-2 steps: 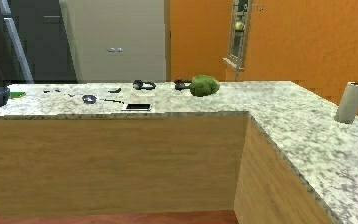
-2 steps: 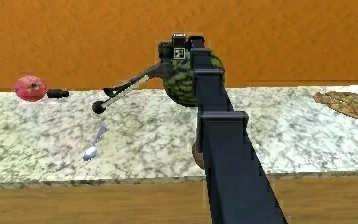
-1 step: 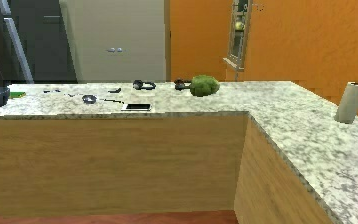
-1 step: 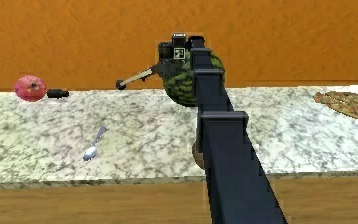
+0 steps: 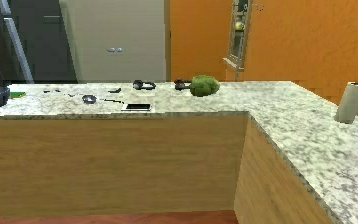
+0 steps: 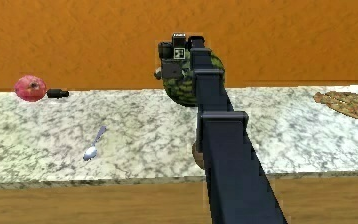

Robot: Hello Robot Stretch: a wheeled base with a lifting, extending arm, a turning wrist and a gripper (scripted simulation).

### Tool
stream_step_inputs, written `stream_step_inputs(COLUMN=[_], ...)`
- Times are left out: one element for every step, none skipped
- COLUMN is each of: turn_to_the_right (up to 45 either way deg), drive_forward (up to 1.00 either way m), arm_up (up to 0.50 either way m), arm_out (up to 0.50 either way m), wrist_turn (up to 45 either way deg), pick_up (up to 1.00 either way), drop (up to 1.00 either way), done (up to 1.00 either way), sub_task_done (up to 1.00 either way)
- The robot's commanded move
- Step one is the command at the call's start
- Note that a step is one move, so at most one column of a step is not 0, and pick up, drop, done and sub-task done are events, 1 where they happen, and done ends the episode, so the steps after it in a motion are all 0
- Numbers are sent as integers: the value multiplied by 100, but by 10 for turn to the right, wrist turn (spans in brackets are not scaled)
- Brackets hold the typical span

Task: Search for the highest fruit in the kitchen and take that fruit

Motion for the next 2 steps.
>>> stream_step_inputs(turn_to_the_right=[0,0], drive_forward=[0,0], arm_up=[0,0], arm_out=[0,0], wrist_turn=[180,0], pick_up=[0,100], drop=[0,0], done=[0,0], sub_task_done=[0,0])
